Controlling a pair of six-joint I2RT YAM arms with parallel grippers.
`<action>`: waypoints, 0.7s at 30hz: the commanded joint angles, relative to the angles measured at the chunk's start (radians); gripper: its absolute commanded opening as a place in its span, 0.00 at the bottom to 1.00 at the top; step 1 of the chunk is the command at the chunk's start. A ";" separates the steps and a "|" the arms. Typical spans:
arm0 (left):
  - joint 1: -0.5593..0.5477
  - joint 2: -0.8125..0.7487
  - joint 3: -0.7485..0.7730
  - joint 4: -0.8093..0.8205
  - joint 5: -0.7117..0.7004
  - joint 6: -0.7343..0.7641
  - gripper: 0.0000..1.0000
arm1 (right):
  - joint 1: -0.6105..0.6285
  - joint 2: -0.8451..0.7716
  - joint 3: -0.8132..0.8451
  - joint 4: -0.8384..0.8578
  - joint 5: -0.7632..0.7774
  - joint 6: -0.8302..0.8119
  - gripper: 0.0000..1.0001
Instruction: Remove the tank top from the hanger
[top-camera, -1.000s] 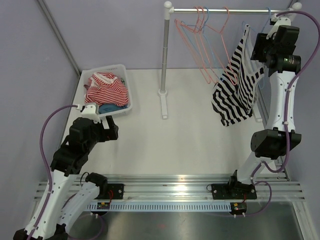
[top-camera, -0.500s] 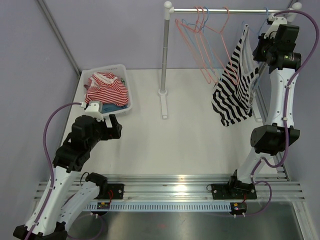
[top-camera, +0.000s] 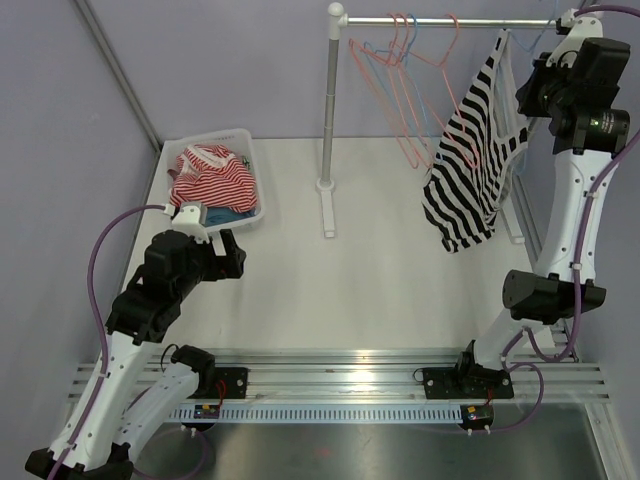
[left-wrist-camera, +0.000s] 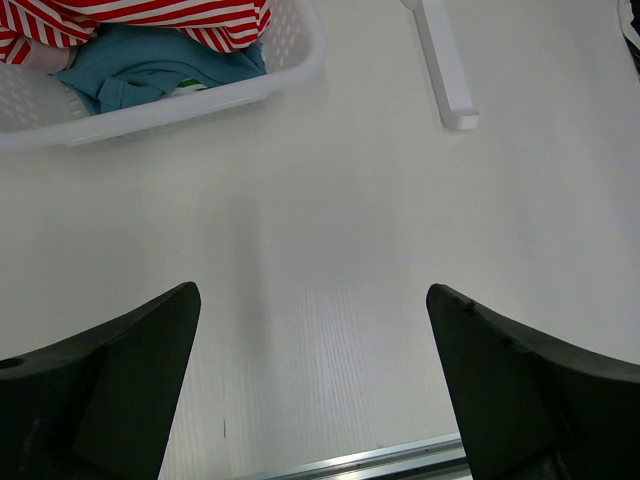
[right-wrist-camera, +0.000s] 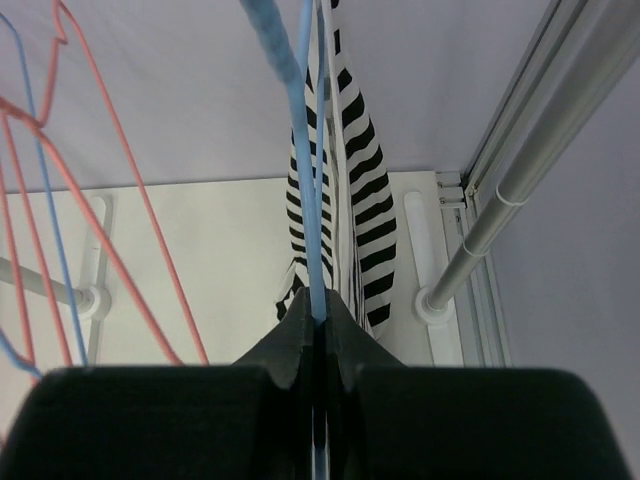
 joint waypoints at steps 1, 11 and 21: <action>-0.006 -0.002 -0.002 0.051 0.011 -0.006 0.99 | -0.004 -0.101 0.026 -0.047 -0.020 0.040 0.02; -0.007 0.007 0.021 0.042 0.005 0.002 0.99 | 0.001 -0.592 -0.642 -0.009 -0.029 0.143 0.00; -0.014 0.006 0.024 0.040 0.017 -0.001 0.99 | 0.067 -0.846 -0.880 -0.095 0.013 0.137 0.00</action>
